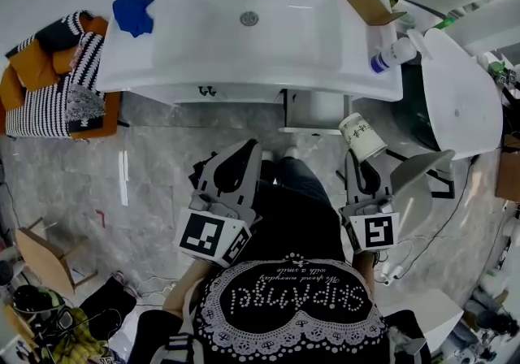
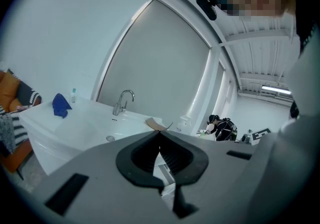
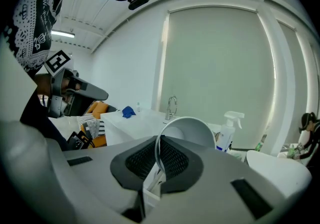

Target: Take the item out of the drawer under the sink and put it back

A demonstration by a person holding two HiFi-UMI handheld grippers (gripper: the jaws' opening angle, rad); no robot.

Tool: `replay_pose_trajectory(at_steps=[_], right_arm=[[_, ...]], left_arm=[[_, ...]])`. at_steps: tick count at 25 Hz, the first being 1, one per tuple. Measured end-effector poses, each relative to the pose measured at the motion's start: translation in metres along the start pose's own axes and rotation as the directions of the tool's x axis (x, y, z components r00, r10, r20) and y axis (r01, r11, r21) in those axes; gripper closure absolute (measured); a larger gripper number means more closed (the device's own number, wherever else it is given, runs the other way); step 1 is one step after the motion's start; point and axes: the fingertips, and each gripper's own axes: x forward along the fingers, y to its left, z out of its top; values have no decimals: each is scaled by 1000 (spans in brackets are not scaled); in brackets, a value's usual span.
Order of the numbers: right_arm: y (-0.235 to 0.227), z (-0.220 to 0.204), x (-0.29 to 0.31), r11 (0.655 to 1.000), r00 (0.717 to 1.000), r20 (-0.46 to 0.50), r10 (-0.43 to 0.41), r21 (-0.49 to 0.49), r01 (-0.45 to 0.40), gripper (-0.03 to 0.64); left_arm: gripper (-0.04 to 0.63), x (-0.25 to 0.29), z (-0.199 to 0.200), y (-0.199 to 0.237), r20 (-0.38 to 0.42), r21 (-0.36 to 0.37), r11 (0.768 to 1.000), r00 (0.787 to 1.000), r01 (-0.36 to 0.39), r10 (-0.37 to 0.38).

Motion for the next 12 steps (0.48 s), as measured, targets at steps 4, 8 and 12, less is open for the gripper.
replay_pose_trajectory(at_steps=[4, 8, 12], right_arm=[[-3, -6, 6, 1000, 1000, -23, 10, -15, -10, 592], [-8, -13, 10, 998, 998, -54, 12, -63, -15, 592], [-14, -23, 14, 993, 996, -93, 17, -112, -27, 592]], left_arm=[[591, -2, 1, 5, -1, -7, 1000, 1000, -17, 17], [591, -4, 0, 9, 3, -20, 999, 999, -41, 41], [591, -5, -2, 12, 4, -34, 997, 998, -68, 68]])
